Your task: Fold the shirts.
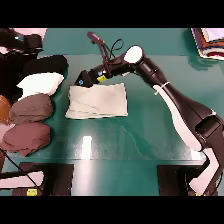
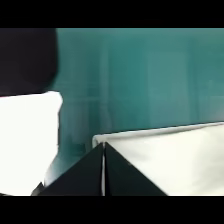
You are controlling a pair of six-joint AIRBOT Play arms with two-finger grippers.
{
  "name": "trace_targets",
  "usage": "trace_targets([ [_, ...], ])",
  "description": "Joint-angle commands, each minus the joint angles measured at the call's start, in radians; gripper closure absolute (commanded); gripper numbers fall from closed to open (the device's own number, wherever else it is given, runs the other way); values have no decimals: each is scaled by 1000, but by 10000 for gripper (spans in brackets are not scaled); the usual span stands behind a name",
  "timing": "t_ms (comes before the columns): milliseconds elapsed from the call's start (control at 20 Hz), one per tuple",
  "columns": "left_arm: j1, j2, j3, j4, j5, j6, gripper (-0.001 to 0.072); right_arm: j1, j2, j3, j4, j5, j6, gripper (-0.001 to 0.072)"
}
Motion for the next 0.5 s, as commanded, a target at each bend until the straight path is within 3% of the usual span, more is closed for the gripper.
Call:
trace_targets([
  [0,46,32,0,8,-52,14,681,-32,6,-84,-6,83,-1,286],
  [150,46,32,0,-2,-61,14,682,-143,111,-259,-113,124,18,286],
  [350,45,32,-2,-9,-63,14,681,-324,268,-537,-267,96,124,286],
  [400,45,31,-4,-16,-62,14,681,-365,293,-605,-261,69,141,272],
  [450,46,29,-5,-31,-60,15,681,-406,309,-666,-251,40,155,178],
])
